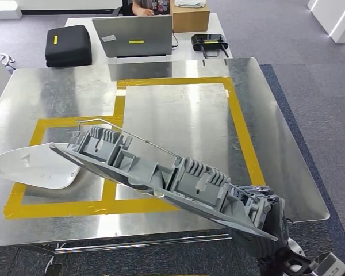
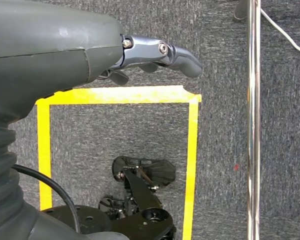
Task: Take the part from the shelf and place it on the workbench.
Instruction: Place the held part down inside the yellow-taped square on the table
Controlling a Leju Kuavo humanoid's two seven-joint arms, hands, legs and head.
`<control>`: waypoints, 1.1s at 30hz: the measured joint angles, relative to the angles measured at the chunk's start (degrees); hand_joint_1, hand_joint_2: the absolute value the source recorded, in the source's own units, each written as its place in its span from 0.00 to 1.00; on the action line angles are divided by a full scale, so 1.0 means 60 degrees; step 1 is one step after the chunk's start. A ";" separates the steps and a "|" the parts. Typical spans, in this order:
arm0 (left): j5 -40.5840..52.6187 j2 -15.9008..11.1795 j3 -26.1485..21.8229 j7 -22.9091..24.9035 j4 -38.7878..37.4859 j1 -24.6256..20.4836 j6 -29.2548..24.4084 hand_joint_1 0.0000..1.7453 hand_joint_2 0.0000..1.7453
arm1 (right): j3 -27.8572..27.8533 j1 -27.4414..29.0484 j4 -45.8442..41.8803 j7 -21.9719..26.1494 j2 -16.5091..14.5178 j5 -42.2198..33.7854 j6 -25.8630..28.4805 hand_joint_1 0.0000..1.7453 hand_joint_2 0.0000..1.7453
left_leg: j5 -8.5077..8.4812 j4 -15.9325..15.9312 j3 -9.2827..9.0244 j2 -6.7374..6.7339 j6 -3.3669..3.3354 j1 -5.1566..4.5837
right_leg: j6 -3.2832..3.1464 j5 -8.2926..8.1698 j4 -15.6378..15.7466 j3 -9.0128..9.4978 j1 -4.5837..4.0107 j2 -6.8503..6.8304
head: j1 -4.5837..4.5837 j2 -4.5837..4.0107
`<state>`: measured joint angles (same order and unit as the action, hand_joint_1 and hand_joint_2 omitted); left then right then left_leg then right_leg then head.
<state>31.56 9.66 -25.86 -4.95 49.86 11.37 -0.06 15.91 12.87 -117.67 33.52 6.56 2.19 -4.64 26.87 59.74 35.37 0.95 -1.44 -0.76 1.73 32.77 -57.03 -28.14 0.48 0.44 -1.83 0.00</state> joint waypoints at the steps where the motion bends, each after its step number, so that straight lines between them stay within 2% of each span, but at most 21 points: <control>1: -0.0153 0.0030 -0.0030 0.0006 0.0001 0.0024 0.0089 0.00 1.00 | 0.0005 -0.0139 0.0013 -0.0157 0.0004 0.0137 0.0106 1.00 1.00 | -0.0001 -0.0005 0.0010 -0.0003 0.0001 -0.0007 | 0.0001 -0.0004 -0.0002 0.0032 -0.0006 0.0008 | -0.0002 0.0000; 3: -0.0845 0.0270 -0.0401 -0.0087 0.0088 0.0165 0.0610 0.00 1.00 | 0.0040 -0.1079 0.0334 -0.1106 0.0048 0.0673 0.0460 1.00 1.00 | -0.0001 -0.0013 -0.0002 -0.0073 0.0003 -0.0017 | 0.0012 -0.0029 -0.0005 0.0080 -0.0014 0.0095 | 0.0013 0.0000; 5: -0.1249 0.0661 -0.1137 -0.0380 0.0248 0.0349 0.1357 0.00 1.00 | 0.0058 -0.2475 0.0980 -0.2148 0.0138 0.1070 0.0668 1.00 1.00 | -0.0004 -0.0012 -0.0045 -0.0144 -0.0003 -0.0009 | 0.0026 -0.0045 0.0002 0.0023 -0.0004 0.0157 | 0.0032 0.0000; 6: -0.1148 0.0831 -0.1520 -0.0536 0.0312 0.0419 0.1654 0.00 1.00 | 0.0052 -0.3028 0.1275 -0.2410 0.0173 0.1115 0.0677 1.00 1.00 | -0.0006 -0.0010 -0.0060 -0.0137 -0.0007 -0.0002 | 0.0029 -0.0041 0.0007 0.0003 0.0002 0.0133 | 0.0033 0.0000; 9: -0.0459 0.1205 -0.2547 -0.0812 0.0374 0.0495 0.2136 0.00 1.00 | 0.0046 -0.3975 0.1805 -0.2578 0.0220 0.1261 0.0777 1.00 1.00 | -0.0014 -0.0007 -0.0062 -0.0036 -0.0016 0.0000 | 0.0029 -0.0026 0.0015 0.0010 0.0011 0.0013 | 0.0033 0.0000; 12: 0.0113 0.1385 -0.3440 -0.0993 0.0375 0.0424 0.2347 0.00 1.00 | 0.0038 -0.4422 0.2065 -0.2576 0.0253 0.1378 0.0901 1.00 1.00 | -0.0017 -0.0006 -0.0062 -0.0014 -0.0018 -0.0007 | 0.0029 -0.0027 0.0014 0.0062 0.0012 0.0001 | 0.0035 0.0000; 16: 0.0726 0.1454 -0.4238 -0.1168 0.0363 0.0276 0.2584 0.00 1.00 | 0.0092 -0.4622 0.2344 -0.2755 0.0311 0.1719 0.0980 1.00 1.00 | -0.0015 -0.0007 -0.0058 -0.0015 -0.0018 -0.0011 | 0.0029 -0.0026 0.0014 0.0129 0.0011 0.0008 | 0.0037 0.0000; 20: 0.1409 0.1480 -0.5134 -0.1279 0.0303 0.0059 0.2926 0.00 1.00 | 0.0370 -0.5221 0.2958 -0.3436 0.0432 0.2564 0.0993 1.00 1.00 | -0.0011 -0.0011 -0.0058 -0.0016 -0.0019 -0.0009 | 0.0031 -0.0021 0.0014 0.0123 0.0011 0.0010 | 0.0040 0.0000; 26: 0.2599 0.1416 -0.6128 -0.1546 -0.0057 -0.0349 0.3462 0.00 1.00 | 0.1286 -0.6661 0.5056 -0.4551 0.0550 0.4402 0.0850 1.00 1.00 | -0.0019 -0.0019 -0.0063 -0.0012 -0.0011 0.0000 | 0.0029 -0.0023 0.0012 0.0128 0.0004 0.0000 | 0.0040 0.0000; 33: 0.3464 0.1299 -0.6997 -0.2094 -0.0851 -0.1031 0.3229 0.00 1.00 | 0.2714 -0.8252 0.7673 -0.4914 0.0522 0.5920 0.0315 1.00 1.00 | -0.0034 -0.0017 -0.0069 -0.0005 -0.0021 -0.0008 | 0.0030 -0.0028 0.0010 0.0148 0.0005 -0.0012 | 0.0038 0.0000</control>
<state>52.34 17.45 -67.84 -17.52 44.75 5.19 19.31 32.20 -36.65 -71.63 4.03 9.69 37.71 -2.75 26.67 59.63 34.96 0.93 -1.57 -0.81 1.91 32.60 -56.97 -27.25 0.51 0.37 -1.60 0.00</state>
